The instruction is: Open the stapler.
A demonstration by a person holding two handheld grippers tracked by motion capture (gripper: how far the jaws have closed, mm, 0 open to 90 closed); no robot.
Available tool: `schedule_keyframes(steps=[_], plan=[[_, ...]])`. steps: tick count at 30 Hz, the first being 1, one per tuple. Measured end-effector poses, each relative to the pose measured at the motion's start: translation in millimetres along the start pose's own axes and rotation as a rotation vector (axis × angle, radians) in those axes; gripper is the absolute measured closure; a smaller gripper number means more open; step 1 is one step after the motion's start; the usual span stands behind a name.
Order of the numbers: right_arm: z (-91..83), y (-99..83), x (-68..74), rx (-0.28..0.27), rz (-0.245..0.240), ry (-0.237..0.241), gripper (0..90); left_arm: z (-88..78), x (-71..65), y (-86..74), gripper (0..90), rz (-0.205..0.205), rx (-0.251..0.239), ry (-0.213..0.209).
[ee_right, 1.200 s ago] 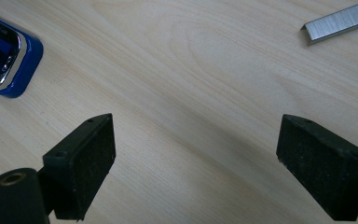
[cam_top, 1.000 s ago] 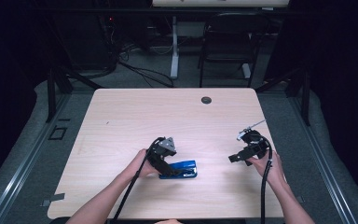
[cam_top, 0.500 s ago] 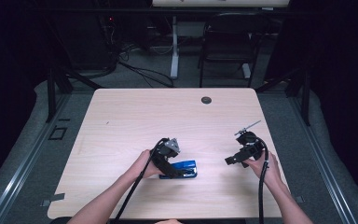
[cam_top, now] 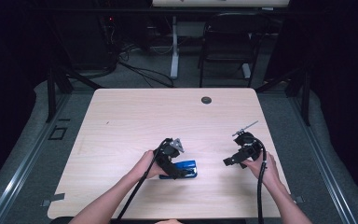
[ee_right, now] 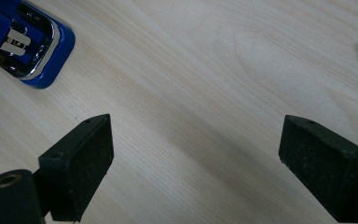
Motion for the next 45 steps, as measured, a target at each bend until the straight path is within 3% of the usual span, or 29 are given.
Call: schedule_keyframes(steps=[11, 25, 30, 35, 41, 45], plan=[[-1.1, -3.3, -1.5, 0.007, 0.002, 0.0, 8.9, 11.9, -8.7, 6.1, 33.2, 0.036, 0.016, -0.006], [0.7, -2.2, 0.8, 0.001, -0.005, -0.001, 10.6, 14.9, -9.8, 9.7, 58.5, 0.038, -0.022, 0.026], [0.4, -0.9, 3.5, -0.022, 0.003, 0.009, 11.7, 13.6, -10.4, 9.5, 59.8, 0.062, -0.027, 0.022], [-0.9, -1.7, 3.2, -0.002, -0.013, 0.007, 12.1, 11.5, -11.9, 9.3, 61.2, 0.101, -0.025, 0.018], [1.6, -0.8, 6.3, -0.03, 0.0, 0.012, 12.9, 9.9, -11.2, 7.5, 62.6, 0.122, -0.03, 0.005], [3.2, 0.3, 10.9, -0.029, -0.005, 0.04, 13.5, 9.5, -9.6, 6.9, 63.3, 0.124, -0.037, -0.003]])
Point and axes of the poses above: each handheld gripper's, and its own axes: z roughly forward along the jaws, y roughly out of its top, x roughly to its left, the point moved 6 cm from there along z, roughly forward along the jaws, and after that the axes turned 6 degrees about y, right-handed, at the moved point
